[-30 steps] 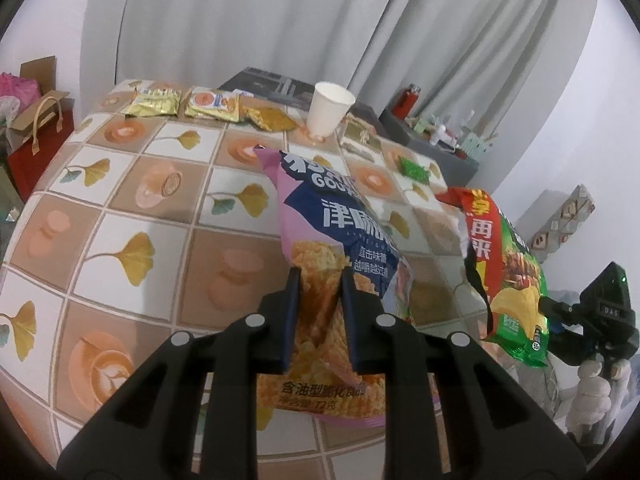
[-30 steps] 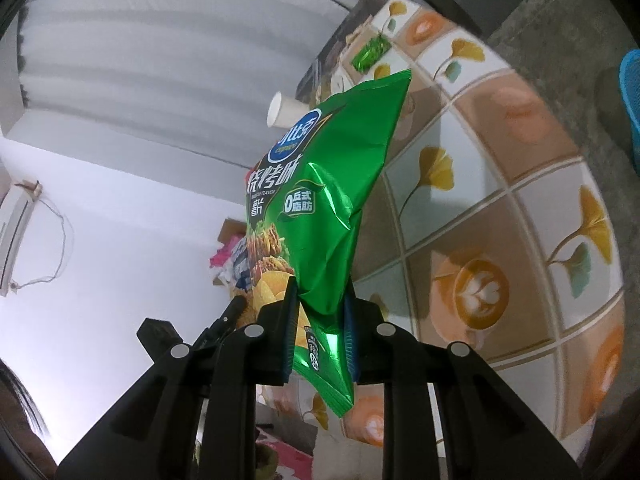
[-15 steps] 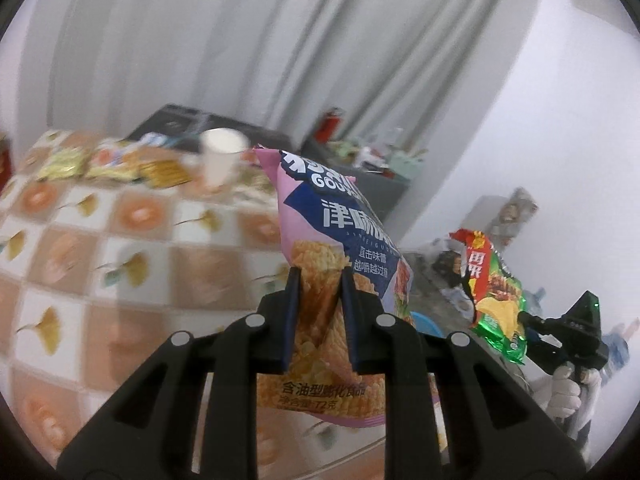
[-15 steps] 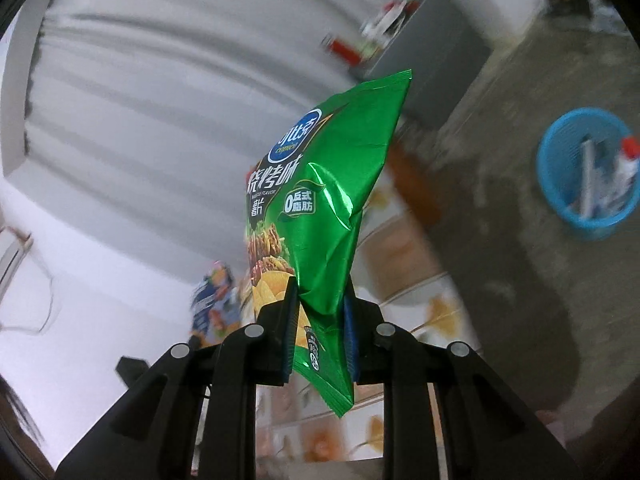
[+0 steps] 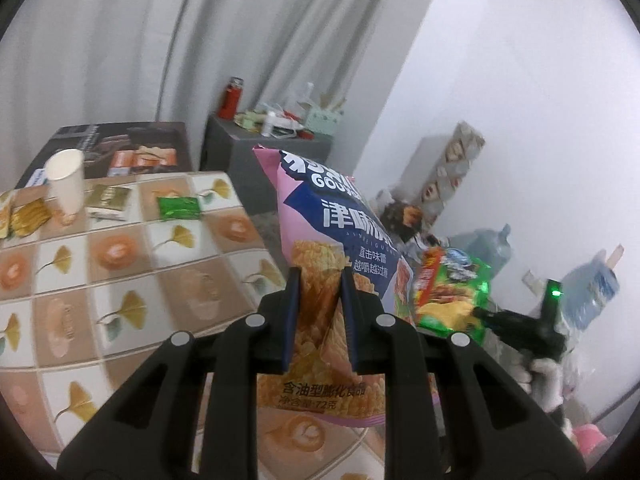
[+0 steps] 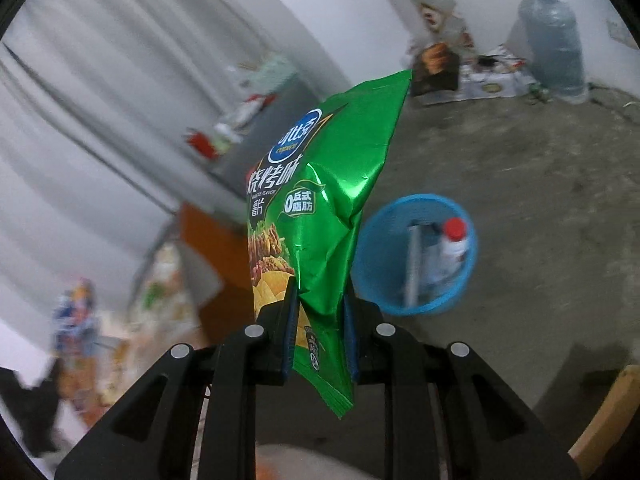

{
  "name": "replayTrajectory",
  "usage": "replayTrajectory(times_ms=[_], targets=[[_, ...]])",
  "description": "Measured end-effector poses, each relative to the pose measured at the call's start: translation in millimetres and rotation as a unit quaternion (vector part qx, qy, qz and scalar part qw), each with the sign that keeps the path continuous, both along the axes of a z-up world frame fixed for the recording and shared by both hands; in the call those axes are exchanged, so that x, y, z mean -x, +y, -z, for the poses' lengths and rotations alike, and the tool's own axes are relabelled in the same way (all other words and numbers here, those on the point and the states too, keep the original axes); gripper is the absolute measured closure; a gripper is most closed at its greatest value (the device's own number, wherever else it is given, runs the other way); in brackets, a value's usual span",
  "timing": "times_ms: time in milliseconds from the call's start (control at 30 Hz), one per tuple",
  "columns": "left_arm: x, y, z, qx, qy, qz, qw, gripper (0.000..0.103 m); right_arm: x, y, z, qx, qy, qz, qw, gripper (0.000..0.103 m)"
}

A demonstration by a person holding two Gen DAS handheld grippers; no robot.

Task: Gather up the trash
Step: 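Carry both chip bags to the basket and open the right tool over it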

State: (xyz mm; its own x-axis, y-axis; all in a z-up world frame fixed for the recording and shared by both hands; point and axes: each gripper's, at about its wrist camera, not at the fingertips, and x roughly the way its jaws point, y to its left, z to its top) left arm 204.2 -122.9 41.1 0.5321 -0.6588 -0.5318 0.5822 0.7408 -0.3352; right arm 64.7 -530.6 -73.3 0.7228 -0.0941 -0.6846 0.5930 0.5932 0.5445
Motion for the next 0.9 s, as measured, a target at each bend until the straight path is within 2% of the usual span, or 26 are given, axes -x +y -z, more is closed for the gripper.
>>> replayTrajectory(times_ms=[167,333,433,500,533,600,667,900], targets=[[-9.4,-26.3,14.1,-0.023,0.014,0.018,0.9995,0.085,-51.7,-12.7,65.4,0.047,0.079,0.032,0.995,0.083],[-21.0,-39.2,25.2,-0.041,0.024,0.023,0.9986,0.085,-121.1,-16.6,123.1,0.101,0.149,0.052,0.982,0.081],[-26.3,-44.6,30.0,-0.051,0.027,0.021,0.9981,0.085,-170.5,-14.5,169.2,0.109,0.178,0.031,0.977,0.075],[-31.7,-46.4,33.5,-0.056,0.03,0.018,0.9978,0.085,-188.5,-7.8,188.3,0.123,0.206,0.01,0.971,0.072],[-34.3,-47.0,35.7,-0.058,0.032,0.017,0.9977,0.085,-191.0,-5.1,190.6,0.121,0.208,0.001,0.971,0.072],[-39.4,-46.5,39.8,-0.057,0.038,0.014,0.9975,0.085,-188.6,-1.0,194.9,0.101,0.184,-0.019,0.978,0.071],[-42.5,-45.6,42.7,-0.057,0.042,0.012,0.9974,0.085,-179.8,-2.6,192.4,0.089,0.165,-0.021,0.982,0.065],[-48.4,-50.4,52.6,-0.058,0.054,0.018,0.9967,0.085,-147.6,-34.8,193.0,0.031,0.121,0.015,0.992,0.062]])
